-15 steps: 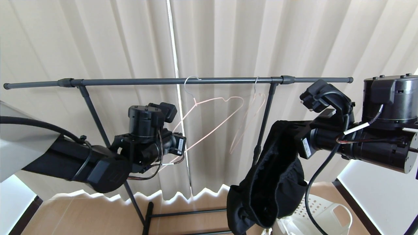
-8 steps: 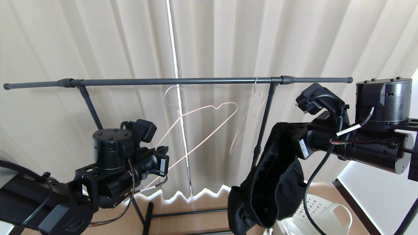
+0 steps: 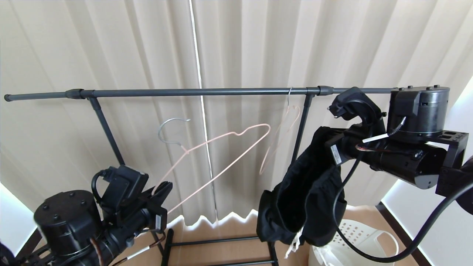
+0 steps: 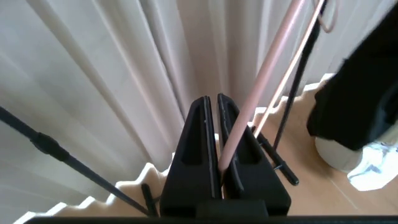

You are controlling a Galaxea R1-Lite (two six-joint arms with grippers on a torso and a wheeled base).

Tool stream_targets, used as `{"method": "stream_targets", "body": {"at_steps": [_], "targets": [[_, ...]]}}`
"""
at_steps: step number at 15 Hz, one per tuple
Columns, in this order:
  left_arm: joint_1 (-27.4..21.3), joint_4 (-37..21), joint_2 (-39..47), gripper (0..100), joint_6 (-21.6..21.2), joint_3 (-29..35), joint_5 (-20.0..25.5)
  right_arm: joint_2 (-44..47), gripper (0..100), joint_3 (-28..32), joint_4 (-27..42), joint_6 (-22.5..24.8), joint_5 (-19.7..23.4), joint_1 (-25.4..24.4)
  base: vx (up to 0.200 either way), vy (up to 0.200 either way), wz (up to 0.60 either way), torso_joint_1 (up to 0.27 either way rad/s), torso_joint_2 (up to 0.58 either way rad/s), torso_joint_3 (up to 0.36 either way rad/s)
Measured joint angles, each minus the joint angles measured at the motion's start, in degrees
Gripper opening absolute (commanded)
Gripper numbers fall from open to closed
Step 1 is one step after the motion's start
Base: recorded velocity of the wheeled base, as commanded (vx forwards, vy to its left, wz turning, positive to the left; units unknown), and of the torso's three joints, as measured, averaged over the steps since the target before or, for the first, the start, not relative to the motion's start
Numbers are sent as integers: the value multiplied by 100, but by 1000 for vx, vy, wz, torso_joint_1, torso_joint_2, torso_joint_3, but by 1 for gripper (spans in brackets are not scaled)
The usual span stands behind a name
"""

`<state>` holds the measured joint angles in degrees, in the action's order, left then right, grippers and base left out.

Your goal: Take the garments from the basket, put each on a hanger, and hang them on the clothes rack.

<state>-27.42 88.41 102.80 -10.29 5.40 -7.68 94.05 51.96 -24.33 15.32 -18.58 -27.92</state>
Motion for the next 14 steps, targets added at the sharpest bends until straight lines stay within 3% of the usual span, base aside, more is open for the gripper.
{"method": "stream_targets", "body": {"at_steps": [3,14], "targets": [[-20,154,-10,0,-208,-472,284,123,0,156,-7,-6,-213,55,0,0,0,0,0,0],[-806,154,106,0,-435,-428,522,350,0,411,-10,-55,-332,293,0,0,0,0,0,0]]}}
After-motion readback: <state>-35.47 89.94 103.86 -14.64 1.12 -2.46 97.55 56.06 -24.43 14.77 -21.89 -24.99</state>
